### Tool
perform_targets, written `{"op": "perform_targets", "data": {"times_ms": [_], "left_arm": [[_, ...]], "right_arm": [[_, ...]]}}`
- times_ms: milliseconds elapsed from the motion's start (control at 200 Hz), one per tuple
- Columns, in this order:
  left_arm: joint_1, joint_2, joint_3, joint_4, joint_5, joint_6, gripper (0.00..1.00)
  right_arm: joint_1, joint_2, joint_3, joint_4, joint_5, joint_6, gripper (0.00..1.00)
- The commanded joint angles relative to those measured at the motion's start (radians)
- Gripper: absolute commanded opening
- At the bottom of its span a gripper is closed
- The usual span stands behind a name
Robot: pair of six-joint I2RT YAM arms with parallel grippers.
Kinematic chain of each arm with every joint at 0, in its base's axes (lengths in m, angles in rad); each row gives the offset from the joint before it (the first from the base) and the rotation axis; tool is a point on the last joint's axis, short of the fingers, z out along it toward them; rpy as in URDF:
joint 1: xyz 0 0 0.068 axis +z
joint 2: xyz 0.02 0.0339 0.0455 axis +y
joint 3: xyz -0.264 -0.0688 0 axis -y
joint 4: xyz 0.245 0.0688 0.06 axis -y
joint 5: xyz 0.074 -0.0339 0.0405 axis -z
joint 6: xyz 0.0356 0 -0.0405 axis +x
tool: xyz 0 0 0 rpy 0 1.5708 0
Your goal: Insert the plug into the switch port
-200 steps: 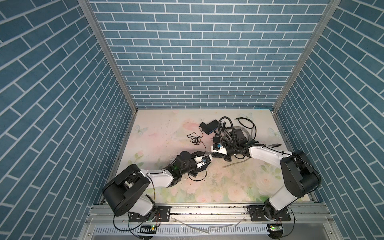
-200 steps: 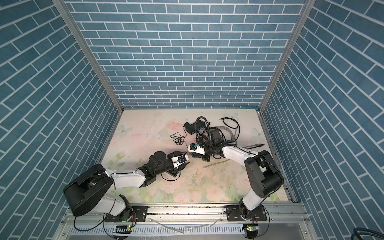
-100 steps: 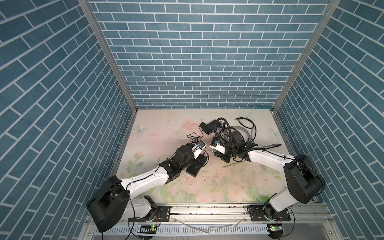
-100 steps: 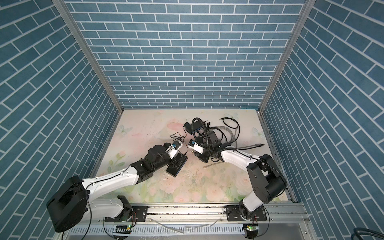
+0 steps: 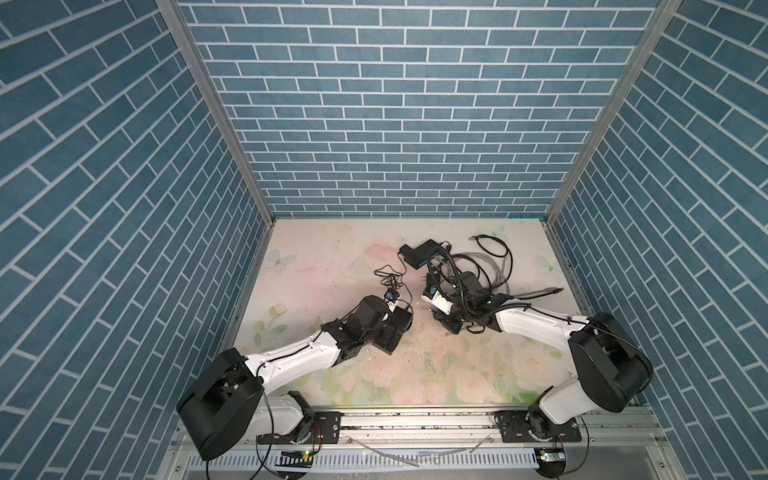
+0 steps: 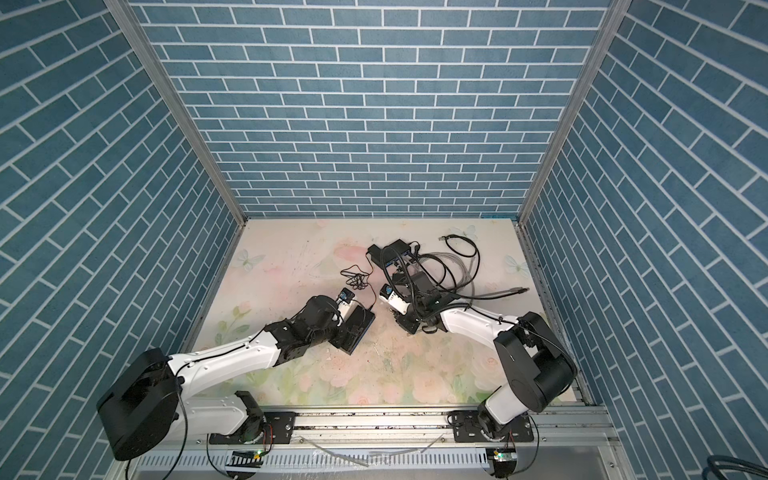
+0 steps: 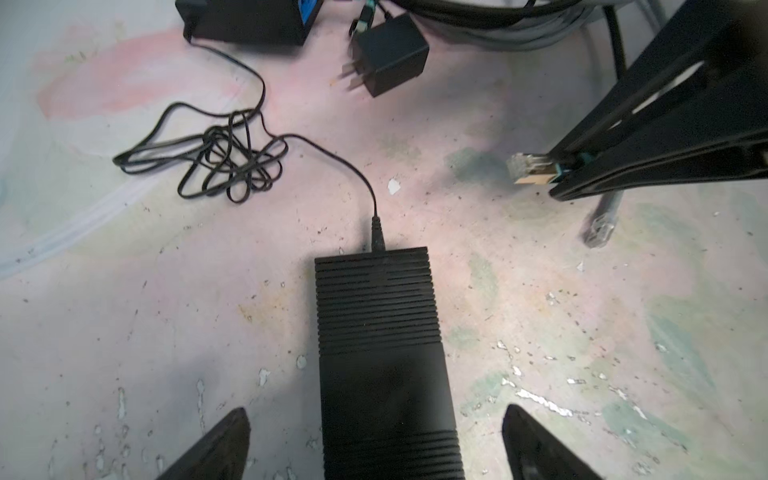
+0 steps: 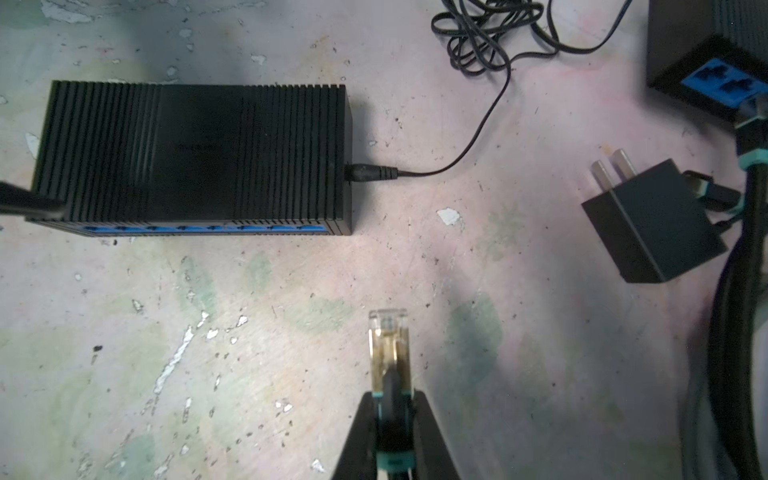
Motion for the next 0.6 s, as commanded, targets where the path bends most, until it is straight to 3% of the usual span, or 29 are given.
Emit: {"op": "perform_targets", "data": {"times_ms": [0, 330, 595], "left_arm": [[-0.013, 0.046, 0.021, -0.067, -0.032, -0.037, 0.96], [-0.025, 0.192, 0.098, -0.135, -0.023, -0.076, 0.97], [-0.025, 0.266, 0.098, -0.107, -0.007, -0.092, 0.83]], "right_arm": [[0.007, -0.037, -0.019, -0.017, 0.015, 0.073, 0.00], [0.007, -0.037, -0.031, 0.007, -0.025, 0.108, 0.00], [0.011, -0.042, -0.033, -0.010, -0.053, 0.146, 0.00]]}}
